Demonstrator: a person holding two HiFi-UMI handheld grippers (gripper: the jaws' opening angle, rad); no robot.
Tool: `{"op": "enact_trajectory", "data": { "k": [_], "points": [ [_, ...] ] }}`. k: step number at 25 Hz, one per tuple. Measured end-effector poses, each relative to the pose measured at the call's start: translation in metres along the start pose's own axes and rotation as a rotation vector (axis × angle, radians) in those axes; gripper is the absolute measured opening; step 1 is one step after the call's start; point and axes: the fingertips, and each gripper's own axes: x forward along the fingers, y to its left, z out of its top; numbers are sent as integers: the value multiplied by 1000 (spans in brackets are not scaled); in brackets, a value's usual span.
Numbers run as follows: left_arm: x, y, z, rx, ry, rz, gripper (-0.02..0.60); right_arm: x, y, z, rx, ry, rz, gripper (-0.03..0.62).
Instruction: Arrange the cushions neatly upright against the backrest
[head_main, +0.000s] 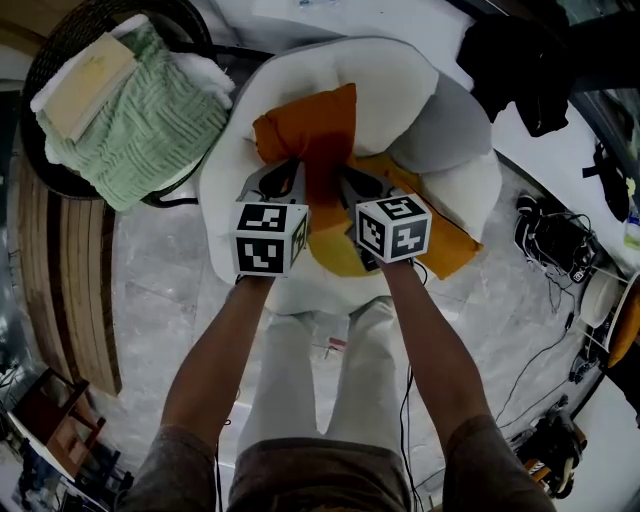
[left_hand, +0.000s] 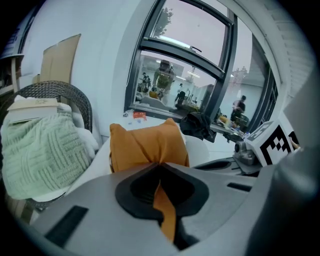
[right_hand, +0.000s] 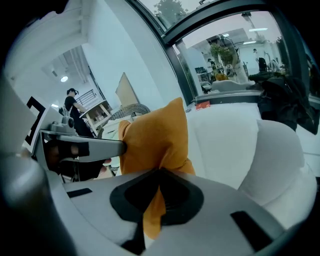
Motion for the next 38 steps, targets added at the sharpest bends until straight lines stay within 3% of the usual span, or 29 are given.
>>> {"op": "enact_trajectory", "data": {
  "k": [12,20,23,27,30,38],
  "points": [
    [57,0,-51,-8,32,-15,17,48,-49,-52,6,33,-44,29],
    [58,-4,-56,-20,8,8,20,48,-52,-57,-7,39,-40,29],
    [52,-5,-56,-4,27,33,27,41,-50,-58,-29,70,-57,32],
    [35,-8,-54,-39,48,64,38,18,-49,-55,-51,83,-79,34],
    [21,-12,-49,-59,42,86,9,-4,-48,-48,-71,75,-73,34],
    [23,-71,-43,-118,37,63,8,-60,-78,-44,-101,94,-93,34]
  ]
}}
